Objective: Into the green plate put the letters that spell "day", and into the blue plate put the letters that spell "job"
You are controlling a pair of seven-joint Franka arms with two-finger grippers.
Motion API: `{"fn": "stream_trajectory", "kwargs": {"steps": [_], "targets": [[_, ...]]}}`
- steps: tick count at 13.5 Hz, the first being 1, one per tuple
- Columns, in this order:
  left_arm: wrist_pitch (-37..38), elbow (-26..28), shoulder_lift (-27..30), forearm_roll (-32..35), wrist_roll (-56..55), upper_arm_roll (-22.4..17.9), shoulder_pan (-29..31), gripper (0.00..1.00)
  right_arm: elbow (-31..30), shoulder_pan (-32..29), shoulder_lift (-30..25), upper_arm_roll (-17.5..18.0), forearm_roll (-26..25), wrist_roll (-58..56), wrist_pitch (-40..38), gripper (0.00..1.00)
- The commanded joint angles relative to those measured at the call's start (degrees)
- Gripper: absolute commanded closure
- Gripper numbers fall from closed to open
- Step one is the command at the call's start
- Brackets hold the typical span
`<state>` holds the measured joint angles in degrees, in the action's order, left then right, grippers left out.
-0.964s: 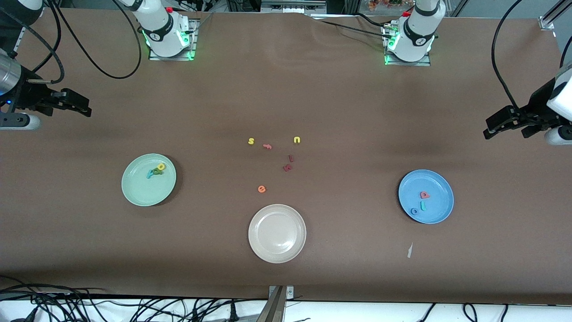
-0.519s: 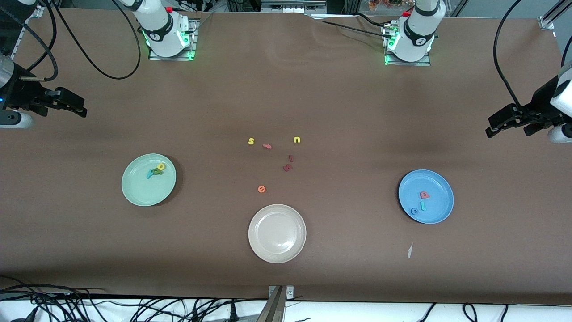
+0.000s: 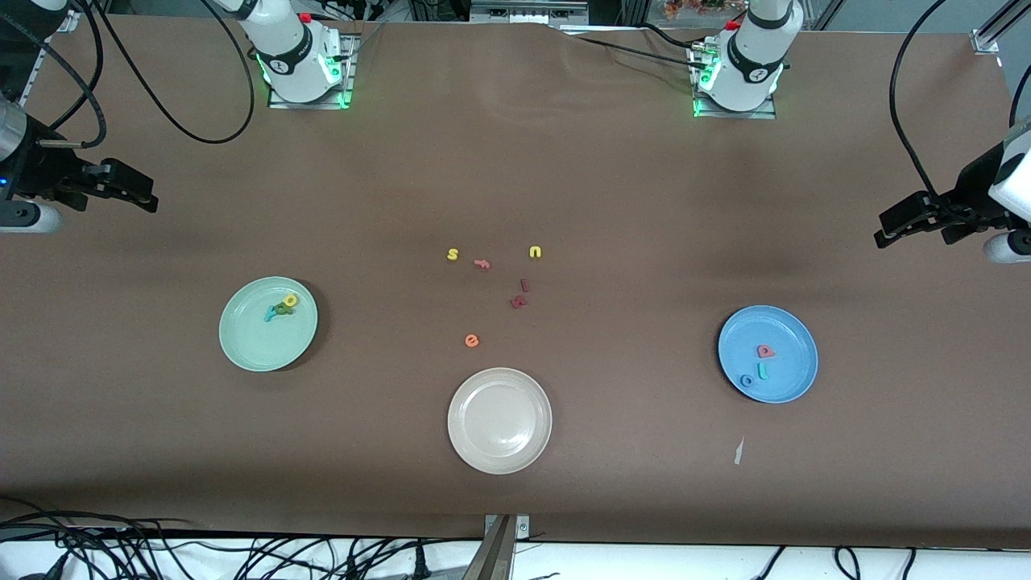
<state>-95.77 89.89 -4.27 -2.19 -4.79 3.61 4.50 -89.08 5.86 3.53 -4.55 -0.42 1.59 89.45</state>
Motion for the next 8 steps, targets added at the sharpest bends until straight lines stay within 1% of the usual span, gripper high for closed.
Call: {"fn": "stream_trajectory", "kwargs": {"steps": [1, 8], "targets": [[0.6, -0.1, 0.2, -0.1, -0.5, 0.1, 0.2, 0.0, 1.4, -0.1, 0.6, 0.0, -0.5, -0.1, -0.3, 0.0], [0.7, -0.5, -0.5, -0.3, 0.0, 0.1, 0.2, 0.0, 1.5, 0.0, 0.6, 0.1, -0.5, 0.1, -0.3, 0.0]]}}
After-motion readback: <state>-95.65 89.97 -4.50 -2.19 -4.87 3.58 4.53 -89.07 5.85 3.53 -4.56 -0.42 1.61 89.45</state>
